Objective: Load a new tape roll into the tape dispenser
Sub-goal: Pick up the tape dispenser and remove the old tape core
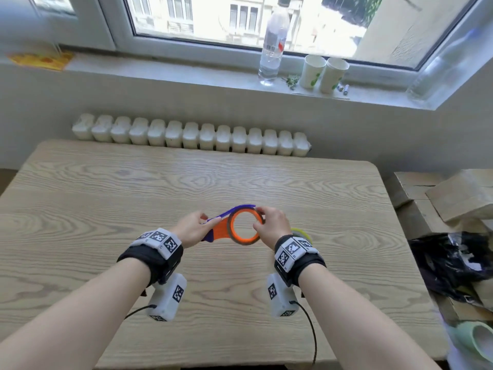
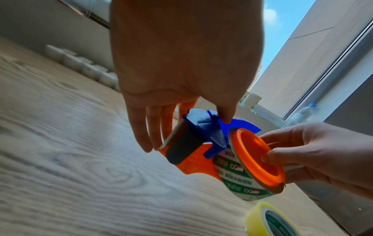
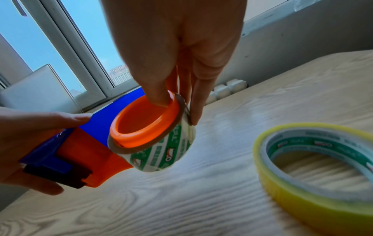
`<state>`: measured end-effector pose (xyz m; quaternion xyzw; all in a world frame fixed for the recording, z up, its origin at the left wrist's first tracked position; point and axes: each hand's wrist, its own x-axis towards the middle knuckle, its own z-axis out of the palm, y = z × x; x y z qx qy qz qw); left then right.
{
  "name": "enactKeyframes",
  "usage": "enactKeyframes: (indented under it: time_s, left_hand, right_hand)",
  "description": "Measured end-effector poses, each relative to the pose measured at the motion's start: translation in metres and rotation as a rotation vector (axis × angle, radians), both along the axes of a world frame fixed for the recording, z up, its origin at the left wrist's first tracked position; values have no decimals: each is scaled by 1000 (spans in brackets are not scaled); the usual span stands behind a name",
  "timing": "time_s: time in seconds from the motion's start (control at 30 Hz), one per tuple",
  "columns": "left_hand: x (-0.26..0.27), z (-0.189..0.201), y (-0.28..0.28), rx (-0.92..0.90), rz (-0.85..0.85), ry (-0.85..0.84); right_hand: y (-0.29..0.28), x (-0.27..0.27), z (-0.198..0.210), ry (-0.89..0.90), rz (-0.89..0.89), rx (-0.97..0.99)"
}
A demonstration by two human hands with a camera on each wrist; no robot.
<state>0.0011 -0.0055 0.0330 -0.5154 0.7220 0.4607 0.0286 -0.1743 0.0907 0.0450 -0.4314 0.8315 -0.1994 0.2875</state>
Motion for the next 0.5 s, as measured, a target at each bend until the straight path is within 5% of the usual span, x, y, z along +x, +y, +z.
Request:
enactKeyframes:
  time_s: [0.5]
  left_hand:
    - [-14, 47, -16, -112, -26, 146]
  right_hand:
    - [-22, -8, 41, 39, 212, -85]
